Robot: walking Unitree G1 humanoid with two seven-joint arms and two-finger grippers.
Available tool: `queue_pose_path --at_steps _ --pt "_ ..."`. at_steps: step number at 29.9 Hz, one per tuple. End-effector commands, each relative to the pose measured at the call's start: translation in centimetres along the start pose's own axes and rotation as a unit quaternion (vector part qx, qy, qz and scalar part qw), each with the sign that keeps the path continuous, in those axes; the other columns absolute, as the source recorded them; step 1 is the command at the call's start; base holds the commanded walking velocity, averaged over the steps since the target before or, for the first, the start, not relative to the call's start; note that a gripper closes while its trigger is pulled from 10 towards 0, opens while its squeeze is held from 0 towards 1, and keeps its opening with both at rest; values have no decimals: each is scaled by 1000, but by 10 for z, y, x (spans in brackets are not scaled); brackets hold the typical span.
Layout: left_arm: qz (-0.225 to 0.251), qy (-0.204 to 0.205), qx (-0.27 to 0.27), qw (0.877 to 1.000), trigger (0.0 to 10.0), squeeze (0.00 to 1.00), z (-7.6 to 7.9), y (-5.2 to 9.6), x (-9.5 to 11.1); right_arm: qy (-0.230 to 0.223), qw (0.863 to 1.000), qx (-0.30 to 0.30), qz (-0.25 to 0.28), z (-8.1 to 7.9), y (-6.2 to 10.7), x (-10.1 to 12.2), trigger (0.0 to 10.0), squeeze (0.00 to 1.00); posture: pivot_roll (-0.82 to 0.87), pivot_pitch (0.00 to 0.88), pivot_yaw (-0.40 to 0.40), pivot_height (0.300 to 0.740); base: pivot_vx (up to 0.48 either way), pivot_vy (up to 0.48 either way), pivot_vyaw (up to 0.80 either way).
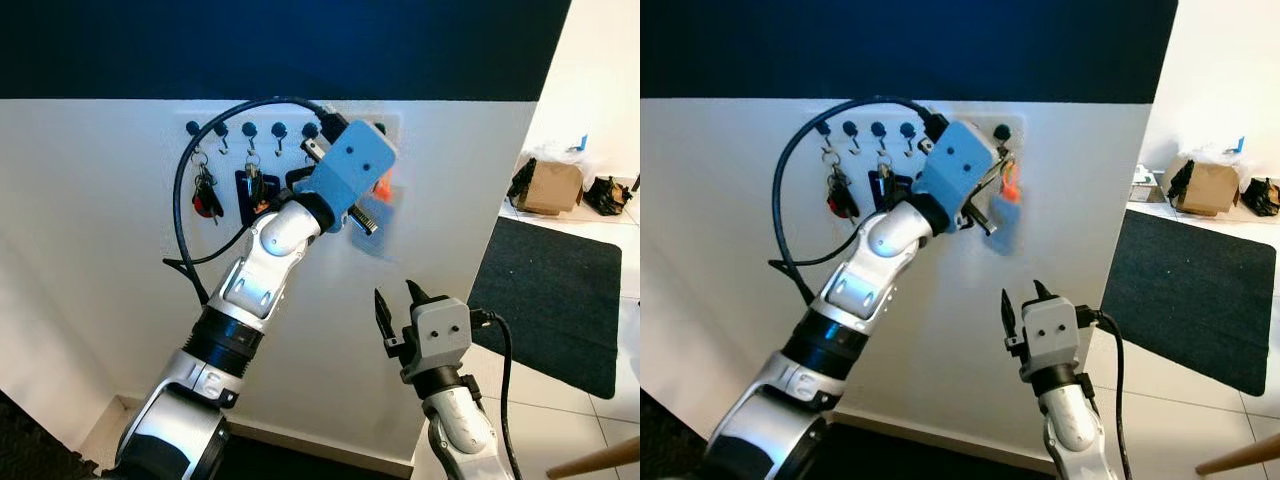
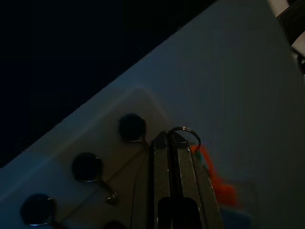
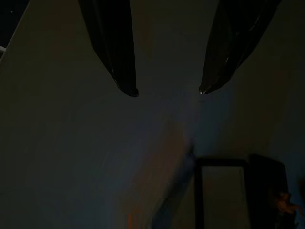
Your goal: Hang keys on a hook
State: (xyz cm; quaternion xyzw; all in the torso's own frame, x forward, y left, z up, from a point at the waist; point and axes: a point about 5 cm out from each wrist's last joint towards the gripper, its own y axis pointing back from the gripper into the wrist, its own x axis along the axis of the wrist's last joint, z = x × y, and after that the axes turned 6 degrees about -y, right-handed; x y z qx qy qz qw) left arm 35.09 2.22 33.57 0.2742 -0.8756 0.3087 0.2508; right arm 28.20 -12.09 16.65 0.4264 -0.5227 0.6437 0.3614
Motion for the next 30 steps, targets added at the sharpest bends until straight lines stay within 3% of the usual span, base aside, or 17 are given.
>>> queue_pose_path --at_steps 1,6,17,30 --pt "-4 -23 8 1000 10000 0 -8 1 -3 -3 1000 -2 0 -2 1 1 10000 0 2 130 109 740 0 0 0" --pt "-16 -46 19 999 10000 0 -15 -4 -6 -4 1000 -4 1 -2 1 1 10000 0 5 131 110 740 0 0 0" --pt "-25 -55 31 998 10000 0 -23 -8 -9 -4 1000 -6 0 -2 2 1 10000 0 2 132 113 740 0 0 0" --pt "-5 -50 1 999 10000 0 -9 -12 -5 -4 1000 -8 -2 -1 2 0 10000 0 2 132 110 740 0 0 0"
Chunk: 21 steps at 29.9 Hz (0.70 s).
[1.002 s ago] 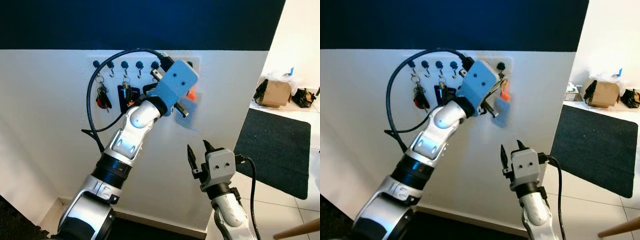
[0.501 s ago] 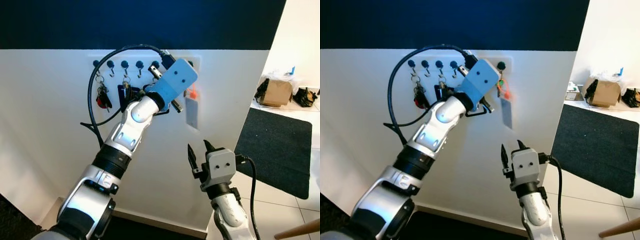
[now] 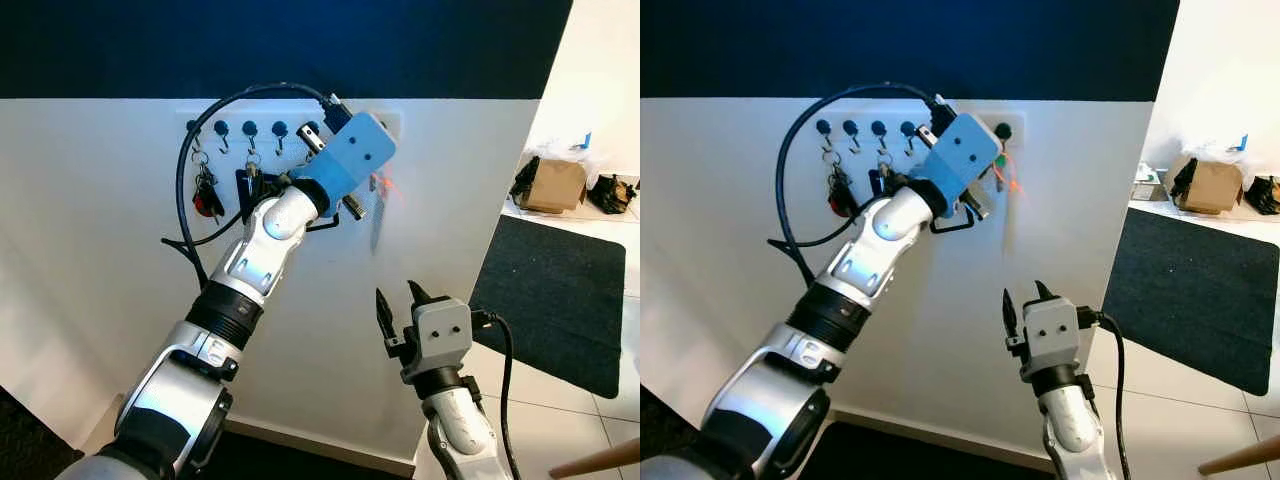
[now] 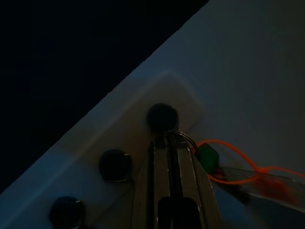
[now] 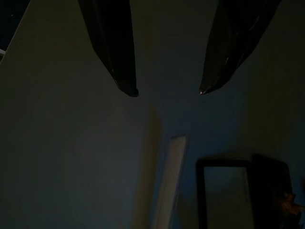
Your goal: Hang keys on a hook
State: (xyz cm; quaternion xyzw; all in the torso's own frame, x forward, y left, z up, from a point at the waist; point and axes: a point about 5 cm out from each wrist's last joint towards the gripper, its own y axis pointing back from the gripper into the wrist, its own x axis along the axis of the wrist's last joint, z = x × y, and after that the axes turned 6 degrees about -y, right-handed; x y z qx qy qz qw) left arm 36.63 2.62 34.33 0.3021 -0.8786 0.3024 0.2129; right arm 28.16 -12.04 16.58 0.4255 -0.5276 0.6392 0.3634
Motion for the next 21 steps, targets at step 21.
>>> queue_pose_path --at_steps 21 --pt "45 83 13 995 10000 0 -11 20 15 -1 1000 -2 -4 2 1 -1 10000 0 -1 125 96 740 0 0 0"
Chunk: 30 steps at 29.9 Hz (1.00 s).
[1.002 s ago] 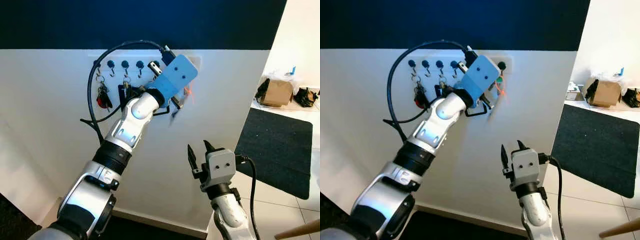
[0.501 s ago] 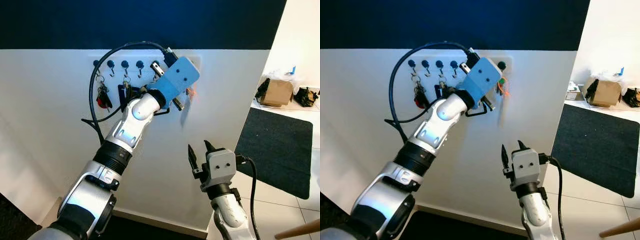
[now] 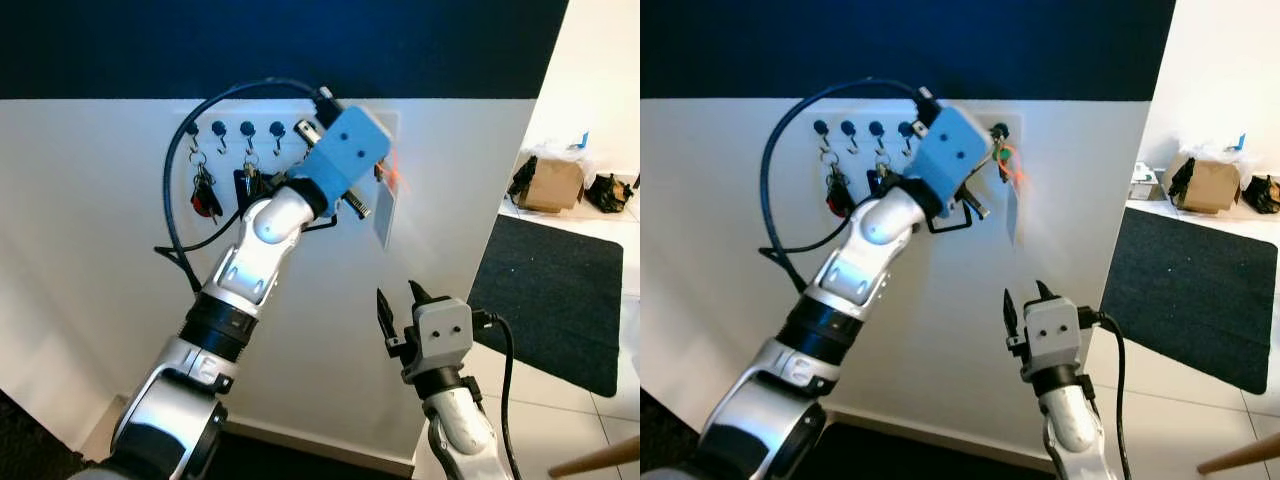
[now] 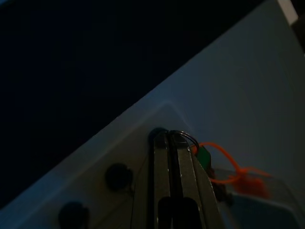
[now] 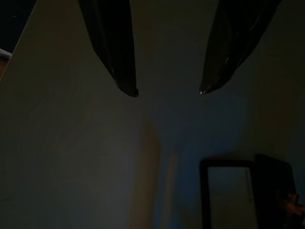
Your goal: Hang keys on a hook
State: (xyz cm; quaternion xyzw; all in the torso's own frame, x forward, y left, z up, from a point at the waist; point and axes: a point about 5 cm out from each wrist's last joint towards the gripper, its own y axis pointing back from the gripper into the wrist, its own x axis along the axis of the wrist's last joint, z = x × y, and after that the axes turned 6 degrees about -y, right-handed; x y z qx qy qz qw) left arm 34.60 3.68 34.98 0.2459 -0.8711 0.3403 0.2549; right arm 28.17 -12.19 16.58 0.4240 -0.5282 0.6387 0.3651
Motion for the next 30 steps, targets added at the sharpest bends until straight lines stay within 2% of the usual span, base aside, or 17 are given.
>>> queue_pose_path --at_steps 1,2,3,4,10,15,21,23,30 --pt "7 38 4 999 10000 0 -2 3 2 -2 1000 1 -4 0 1 -1 10000 0 -2 124 96 740 0 0 0" --pt "14 73 5 997 10000 0 -1 3 5 -2 1000 1 -4 0 0 -1 10000 0 -2 124 94 740 0 0 0" --pt "14 73 5 997 10000 0 -1 3 5 -2 1000 1 -4 0 0 -1 10000 0 -2 124 94 740 0 0 0" --pt "18 95 5 995 10000 0 -1 3 7 -2 1000 2 -4 0 0 -1 10000 0 -2 124 94 740 0 0 0" --pt "23 92 -3 996 10000 0 2 5 9 -2 1000 3 -2 0 -1 0 10000 0 -8 126 98 740 0 0 0" --pt "37 142 -14 989 10000 0 11 12 15 -1 1000 0 -3 0 0 0 10000 0 -13 128 100 740 0 0 0" --pt "19 130 -28 991 10000 0 24 14 6 0 1000 -1 -3 0 0 0 10000 0 -14 128 101 740 0 0 0" --pt "19 130 -28 991 10000 0 24 14 6 0 1000 -1 -3 0 0 0 10000 0 -14 128 101 740 0 0 0" --pt "11 158 -24 987 10000 0 23 4 3 -2 1000 2 -4 -2 -1 -1 10000 0 -4 131 100 740 0 0 0"
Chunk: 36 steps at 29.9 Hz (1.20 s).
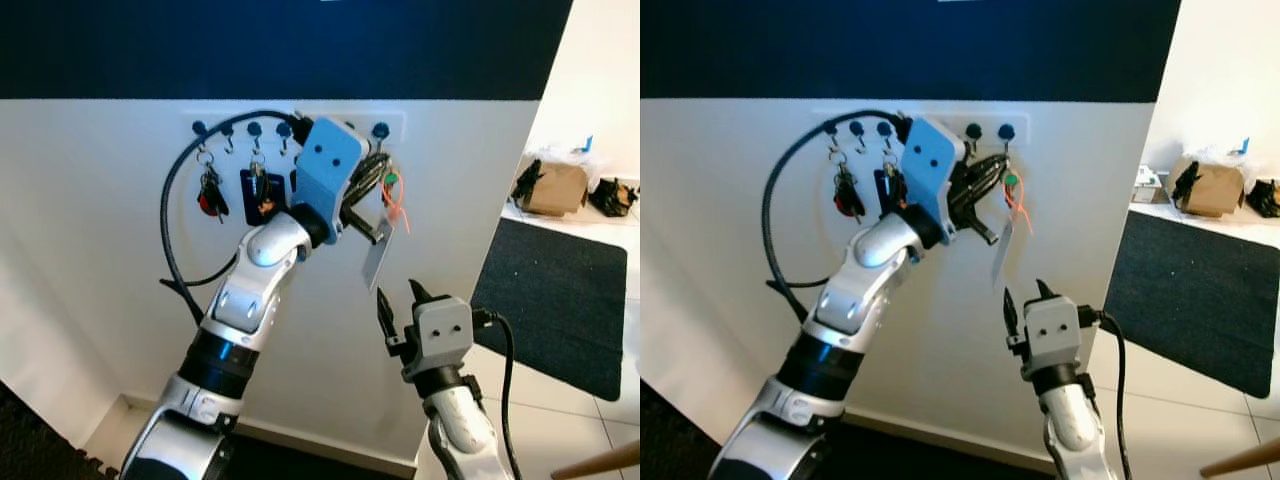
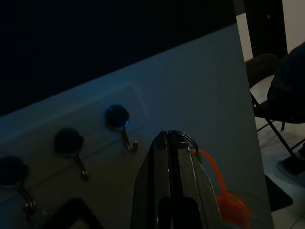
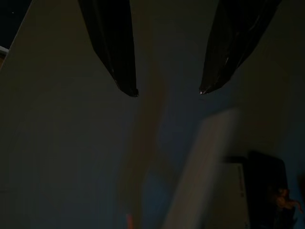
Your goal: Hang keys on a hook
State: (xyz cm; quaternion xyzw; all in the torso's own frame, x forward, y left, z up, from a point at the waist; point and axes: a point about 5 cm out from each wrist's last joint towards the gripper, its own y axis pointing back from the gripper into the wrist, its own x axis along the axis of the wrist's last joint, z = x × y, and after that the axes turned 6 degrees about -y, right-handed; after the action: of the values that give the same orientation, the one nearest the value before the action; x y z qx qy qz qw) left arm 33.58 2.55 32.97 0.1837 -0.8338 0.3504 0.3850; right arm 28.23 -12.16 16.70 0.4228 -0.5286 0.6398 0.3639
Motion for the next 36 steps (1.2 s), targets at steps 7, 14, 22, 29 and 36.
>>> queue_pose_path --at_steps 7,14,22,29,36 --pt "-18 -17 14 1000 10000 0 -2 -8 -4 -3 1000 0 -6 -2 1 -2 10000 0 -7 129 107 740 0 0 0" --pt "-39 -72 60 995 10000 0 -18 -10 -4 -3 1000 -3 -6 -1 2 -2 10000 0 -4 130 108 740 0 0 0" --pt "-42 -84 91 991 10000 0 -34 -16 -5 -5 1000 -1 -5 -3 0 -2 10000 0 0 132 107 740 0 0 0" --pt "-59 -107 69 990 10000 0 -28 -20 -14 -6 1000 -3 -5 -3 1 -1 10000 0 -5 132 114 740 0 0 0" --pt "-48 -123 42 990 10000 0 -16 -25 -12 -5 1000 -6 -5 -3 2 -2 10000 0 -6 132 118 740 0 0 0"
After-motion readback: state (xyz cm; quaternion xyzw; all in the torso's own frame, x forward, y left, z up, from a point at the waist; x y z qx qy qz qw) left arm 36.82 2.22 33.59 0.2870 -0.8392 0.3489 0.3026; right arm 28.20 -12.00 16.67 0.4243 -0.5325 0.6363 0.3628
